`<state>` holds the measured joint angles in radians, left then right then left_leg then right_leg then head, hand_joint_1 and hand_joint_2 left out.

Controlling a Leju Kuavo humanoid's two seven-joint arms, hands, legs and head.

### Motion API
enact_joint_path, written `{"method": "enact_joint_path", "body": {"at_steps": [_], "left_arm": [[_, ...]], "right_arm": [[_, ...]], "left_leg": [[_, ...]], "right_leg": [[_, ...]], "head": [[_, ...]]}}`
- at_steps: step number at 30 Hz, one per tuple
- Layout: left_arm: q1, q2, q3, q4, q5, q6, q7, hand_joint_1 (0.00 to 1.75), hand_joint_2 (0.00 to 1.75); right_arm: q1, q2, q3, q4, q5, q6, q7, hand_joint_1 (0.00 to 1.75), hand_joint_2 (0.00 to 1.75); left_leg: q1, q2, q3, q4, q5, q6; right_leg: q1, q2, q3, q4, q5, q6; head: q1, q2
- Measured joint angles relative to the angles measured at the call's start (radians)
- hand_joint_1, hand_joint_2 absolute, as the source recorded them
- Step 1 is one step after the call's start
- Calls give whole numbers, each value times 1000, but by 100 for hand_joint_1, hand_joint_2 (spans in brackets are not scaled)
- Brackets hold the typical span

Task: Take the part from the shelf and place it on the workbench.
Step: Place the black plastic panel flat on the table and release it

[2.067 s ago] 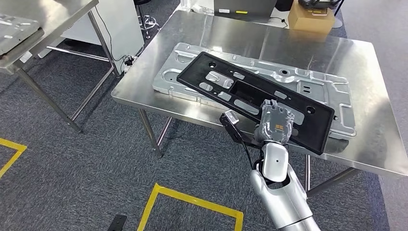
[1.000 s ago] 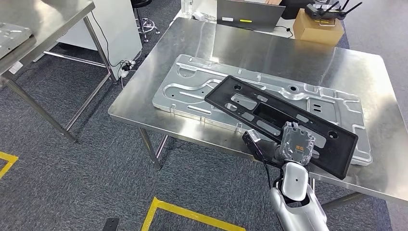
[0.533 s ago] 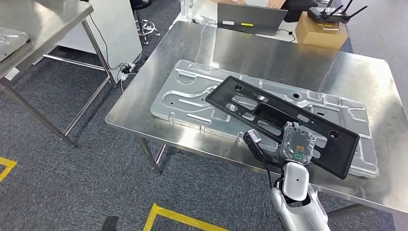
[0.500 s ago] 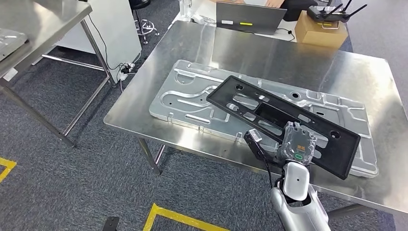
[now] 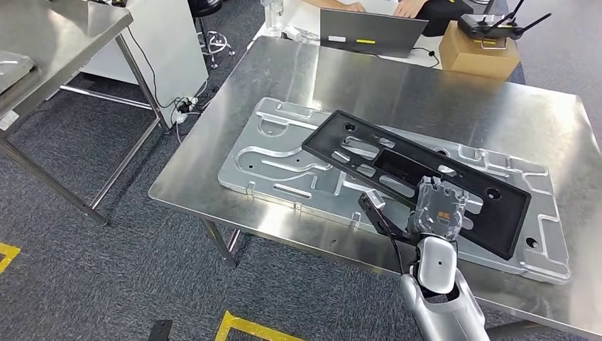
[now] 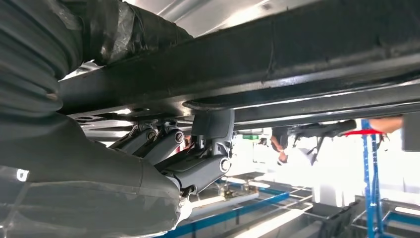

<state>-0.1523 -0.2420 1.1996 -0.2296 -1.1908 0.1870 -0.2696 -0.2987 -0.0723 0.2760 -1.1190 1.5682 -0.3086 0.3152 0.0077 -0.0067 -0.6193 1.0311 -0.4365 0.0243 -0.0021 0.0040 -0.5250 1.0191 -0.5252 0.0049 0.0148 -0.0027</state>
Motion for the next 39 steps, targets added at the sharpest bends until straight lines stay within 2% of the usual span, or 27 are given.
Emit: {"method": "enact_joint_path", "body": {"at_steps": [2, 5, 6, 7, 8, 9, 10, 11, 14, 16, 17, 18, 20, 21, 22, 23, 25, 26, 28, 30, 32, 33, 34, 36, 37, 38, 39], "left_arm": [[-2, -1, 1, 0, 10, 4, 0, 0, 0], [-6, -1, 1, 0, 22, 8, 1, 0, 0], [-5, -1, 2, 0, 25, 9, 1, 0, 0], [-5, -1, 2, 0, 29, 9, 0, 0, 0], [-4, -1, 3, 0, 33, 10, -1, 0, 0], [-4, -1, 3, 0, 38, 10, -3, 0, 0], [-5, -1, 4, 0, 42, 10, -5, 0, 0], [-6, -1, 4, 0, 46, 10, -7, 0, 0], [-10, -1, 4, 0, 58, 9, -11, 0, 0], [-13, -1, 5, 0, 64, 11, -10, 0, 0], [-15, -1, 5, 0, 67, 12, -9, 0, 0], [-17, -1, 6, 0, 70, 14, -7, 0, 0], [-20, -1, 6, 0, 75, 17, -6, 0, 0], [-18, 0, 6, 0, 76, 17, -7, 0, 0], [-16, 0, 6, 0, 77, 15, -11, 0, 0], [-13, 1, 6, 0, 78, 13, -16, 0, 0], [-7, 5, 7, 0, 78, 7, -28, 0, 0], [-4, 7, 7, 0, 78, 5, -33, 0, 0], [2, 10, 7, 0, 79, 2, -43, 0, 0], [9, 10, 7, 0, 80, 1, -48, 0, 0], [13, 10, 8, 0, 82, 1, -49, 0, 87], [12, 11, 8, 0, 83, 2, -49, 0, 131], [11, 11, 8, 0, 83, 3, -48, 0, 131], [11, 12, 7, 0, 82, -2, -49, 0, 44], [11, 12, 7, 0, 83, -8, -51, 0, 0], [12, 12, 7, 0, 86, -16, -54, 0, 0], [13, 12, 7, 0, 89, -22, -57, 0, 0]], "right_arm": [[-7, -5, -10, -1, 0, -1, -19, 175, 175], [-17, -16, -28, 0, 0, 1, -46, 175, 175], [-18, -19, -33, 1, 0, 2, -56, 175, 175], [-18, -23, -36, 3, 0, 2, -68, 175, 175], [-20, -26, -38, 4, -1, 3, -84, 175, 175], [-22, -30, -40, 6, -5, 2, -106, 175, 175], [-26, -33, -41, 9, -10, 2, -133, 175, 175], [-31, -35, -42, 12, -17, 1, -161, 175, 175], [-41, -38, -41, 23, -36, -1, -225, 175, 175], [-45, -38, -40, 27, -44, -1, -242, 175, 175], [-50, -38, -39, 30, -47, 0, -250, 175, 175], [-57, -38, -37, 33, -49, 0, -256, 175, 175], [-72, -38, -31, 42, -55, 2, -268, 175, 175], [-75, -37, -27, 47, -58, 2, -272, 175, 175], [-75, -37, -25, 51, -60, 2, -275, 175, 175], [-75, -37, -23, 56, -63, 2, -277, 175, 175], [-73, -38, -22, 63, -66, 2, -278, 175, 175], [-73, -39, -22, 65, -68, 2, -278, 175, 175], [-71, -43, -22, 68, -71, 1, -277, 175, 175], [-66, -48, -22, 68, -74, 1, -278, 175, 175], [-64, -51, -21, 67, -74, 2, -279, 87, 87], [-63, -53, -21, 67, -75, 2, -279, 44, 44], [-62, -54, -21, 67, -75, 2, -279, 0, 0], [-53, -55, -21, 68, -76, 2, -278, 0, 0], [-47, -55, -21, 68, -77, 2, -278, 0, 0], [-41, -55, -21, 67, -78, 2, -277, 0, 0], [-37, -55, -21, 67, -78, 1, -276, 0, 0]], "left_leg": [[5, 0, 13, -10, -4, 11], [6, -1, 26, -12, -16, 21], [6, -1, 32, -12, -21, 21], [6, -1, 40, -12, -28, 20], [6, -2, 51, -12, -35, 19], [6, -2, 63, -12, -44, 16], [5, -3, 72, -13, -51, 12], [4, -3, 78, -14, -57, 7], [3, -2, 78, -17, -64, -9], [3, -1, 76, -8, -75, -19], [3, 0, 63, 23, -92, -23], [4, 1, 36, 76, -114, -26], [4, 1, -48, 219, -162, -29], [4, 1, -84, 270, -168, -30], [4, 1, -104, 286, -153, -30], [4, 1, -105, 262, -118, -29], [3, 1, -61, 133, -25, -21], [2, 1, -35, 71, 2, -17], [-2, 1, -12, 14, 10, -10], [-2, 2, -9, 4, 5, -3], [3, 2, 0, -8, 5, 6], [6, 2, 6, -14, 5, 11], [6, 2, 9, -15, 3, 14], [6, 1, 16, -15, -3, 18], [6, 0, 20, -15, -7, 18], [7, -1, 25, -14, -11, 17], [7, -1, 33, -14, -16, 15]], "right_leg": [[-3, -1, -19, 49, -27, 11], [-9, -1, -137, 237, -87, 23], [-11, -2, -172, 276, -84, 25], [-13, -2, -188, 275, -57, 26], [-14, -2, -185, 237, -12, 25], [-14, -3, -168, 171, 44, 22], [-12, -3, -147, 112, 83, 18], [-9, -3, -129, 64, 106, 13], [-1, -3, -111, 19, 95, -3], [-5, -3, -100, 7, 88, -12], [-8, -4, -93, 2, 86, -18], [-10, -6, -85, -1, 83, -24], [-8, -6, -75, -2, 74, -33], [-7, -6, -69, -1, 68, -35], [-7, -5, -61, 0, 62, -34], [-6, -3, -52, 2, 55, -33], [-5, -2, -34, 6, 38, -28], [-3, -2, -29, 9, 30, -24], [1, -1, -29, 12, 22, -15], [1, -1, -30, 9, 19, -5], [-2, -2, -38, 35, -2, 5], [-4, -2, -58, 76, -24, 11], [-7, -2, -88, 136, -50, 16], [-12, -3, -162, 259, -87, 23], [-14, -3, -185, 285, -81, 26], [-17, -3, -190, 273, -54, 27], [-19, -3, -174, 221, -10, 27]], "head": [[1, 0], [2, 0], [2, 0], [2, 0], [2, 0], [2, 0], [2, 0], [2, 0], [2, 0], [1, 0], [1, 0], [0, 0], [-1, 0], [-1, 0], [-1, 0], [-1, 0], [-1, 0], [-1, 0], [-1, 0], [-1, 0], [-1, 0], [0, 0], [0, 0], [0, 0], [0, 0], [0, 0], [0, 0]]}}
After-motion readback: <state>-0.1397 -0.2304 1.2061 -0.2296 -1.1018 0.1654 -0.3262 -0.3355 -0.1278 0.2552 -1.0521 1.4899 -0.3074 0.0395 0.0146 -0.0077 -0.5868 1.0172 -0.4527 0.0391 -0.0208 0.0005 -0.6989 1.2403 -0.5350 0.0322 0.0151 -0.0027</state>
